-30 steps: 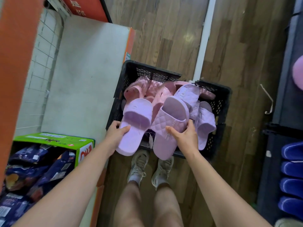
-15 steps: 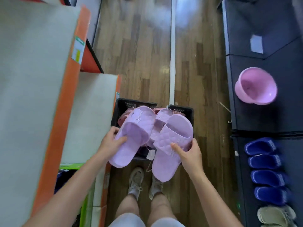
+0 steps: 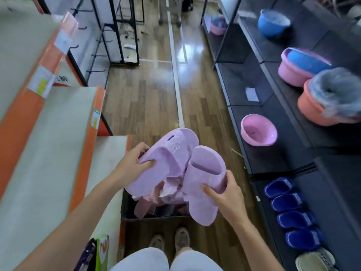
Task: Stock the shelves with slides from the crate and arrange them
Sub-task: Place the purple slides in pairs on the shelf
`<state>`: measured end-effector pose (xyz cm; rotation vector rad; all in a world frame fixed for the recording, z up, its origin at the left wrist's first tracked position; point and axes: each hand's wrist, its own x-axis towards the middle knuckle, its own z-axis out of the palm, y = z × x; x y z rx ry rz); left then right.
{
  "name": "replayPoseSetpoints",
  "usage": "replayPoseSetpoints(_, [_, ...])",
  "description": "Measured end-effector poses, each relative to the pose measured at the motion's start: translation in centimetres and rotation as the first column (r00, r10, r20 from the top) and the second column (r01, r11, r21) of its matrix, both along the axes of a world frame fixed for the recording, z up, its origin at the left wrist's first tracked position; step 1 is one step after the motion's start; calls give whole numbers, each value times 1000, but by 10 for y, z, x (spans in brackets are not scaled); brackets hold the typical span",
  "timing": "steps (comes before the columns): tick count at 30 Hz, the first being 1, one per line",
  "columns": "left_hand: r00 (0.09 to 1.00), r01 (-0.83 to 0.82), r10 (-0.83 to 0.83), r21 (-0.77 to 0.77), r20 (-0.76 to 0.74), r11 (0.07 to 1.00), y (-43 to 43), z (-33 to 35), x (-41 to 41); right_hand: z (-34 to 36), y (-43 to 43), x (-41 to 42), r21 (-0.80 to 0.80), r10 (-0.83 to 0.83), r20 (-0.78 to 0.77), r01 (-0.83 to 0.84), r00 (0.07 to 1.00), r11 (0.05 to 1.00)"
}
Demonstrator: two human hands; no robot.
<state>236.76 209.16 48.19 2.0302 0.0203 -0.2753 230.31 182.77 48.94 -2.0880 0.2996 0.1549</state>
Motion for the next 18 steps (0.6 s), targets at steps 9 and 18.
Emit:
replayPoseSetpoints(9, [956,179,-154,-80,251,981,-50,62,-8,63,-42,-42,90,-188,127,177,974,980])
replayPoseSetpoints(18, [838,416,-361,-52,409,908,-127,110,-10,110,-88,-107,133,-459,252,439,852,888])
